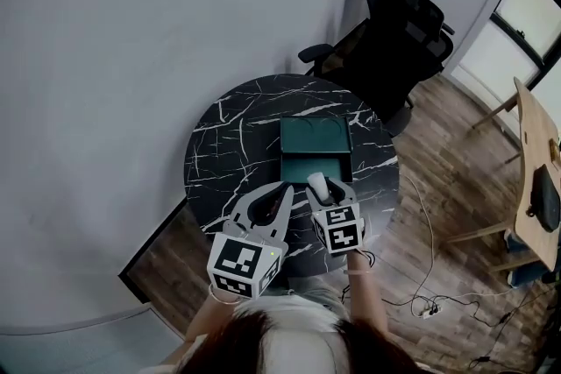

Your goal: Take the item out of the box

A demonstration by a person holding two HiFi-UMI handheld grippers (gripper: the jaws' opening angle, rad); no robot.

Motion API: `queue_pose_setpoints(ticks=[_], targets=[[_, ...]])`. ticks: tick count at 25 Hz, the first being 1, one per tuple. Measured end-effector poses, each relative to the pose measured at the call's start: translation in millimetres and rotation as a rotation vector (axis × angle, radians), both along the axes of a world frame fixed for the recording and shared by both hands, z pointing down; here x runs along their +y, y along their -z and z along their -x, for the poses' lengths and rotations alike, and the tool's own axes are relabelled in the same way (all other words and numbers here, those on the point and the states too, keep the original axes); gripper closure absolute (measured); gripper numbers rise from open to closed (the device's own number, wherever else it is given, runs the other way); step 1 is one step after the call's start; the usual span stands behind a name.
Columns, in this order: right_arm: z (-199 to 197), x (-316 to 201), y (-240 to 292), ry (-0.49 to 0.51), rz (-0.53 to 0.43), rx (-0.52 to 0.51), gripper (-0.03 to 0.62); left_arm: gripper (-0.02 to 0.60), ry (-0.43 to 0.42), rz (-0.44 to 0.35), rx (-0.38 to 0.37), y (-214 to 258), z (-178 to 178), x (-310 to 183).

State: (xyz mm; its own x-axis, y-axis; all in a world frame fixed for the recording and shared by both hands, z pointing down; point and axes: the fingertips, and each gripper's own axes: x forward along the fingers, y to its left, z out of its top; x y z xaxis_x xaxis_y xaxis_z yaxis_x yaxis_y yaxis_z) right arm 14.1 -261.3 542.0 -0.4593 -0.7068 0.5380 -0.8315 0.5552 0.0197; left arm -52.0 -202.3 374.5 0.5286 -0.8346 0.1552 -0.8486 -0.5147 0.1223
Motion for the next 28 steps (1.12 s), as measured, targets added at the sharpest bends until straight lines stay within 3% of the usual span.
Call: queue_pose_setpoints(ticks=[15,28], targets=[[5.4,36.2,34.7,-0.1,-0.104,-0.05,0.398,0.574,-0.054,-0.017,0.02,-6.5,16.4,34.0],[-0.8,55.4,52.1,-0.119,-0.148,-0.09,0.398,0.574,-0.082,-0.02,0.02,-7.0,4.7,40.8]])
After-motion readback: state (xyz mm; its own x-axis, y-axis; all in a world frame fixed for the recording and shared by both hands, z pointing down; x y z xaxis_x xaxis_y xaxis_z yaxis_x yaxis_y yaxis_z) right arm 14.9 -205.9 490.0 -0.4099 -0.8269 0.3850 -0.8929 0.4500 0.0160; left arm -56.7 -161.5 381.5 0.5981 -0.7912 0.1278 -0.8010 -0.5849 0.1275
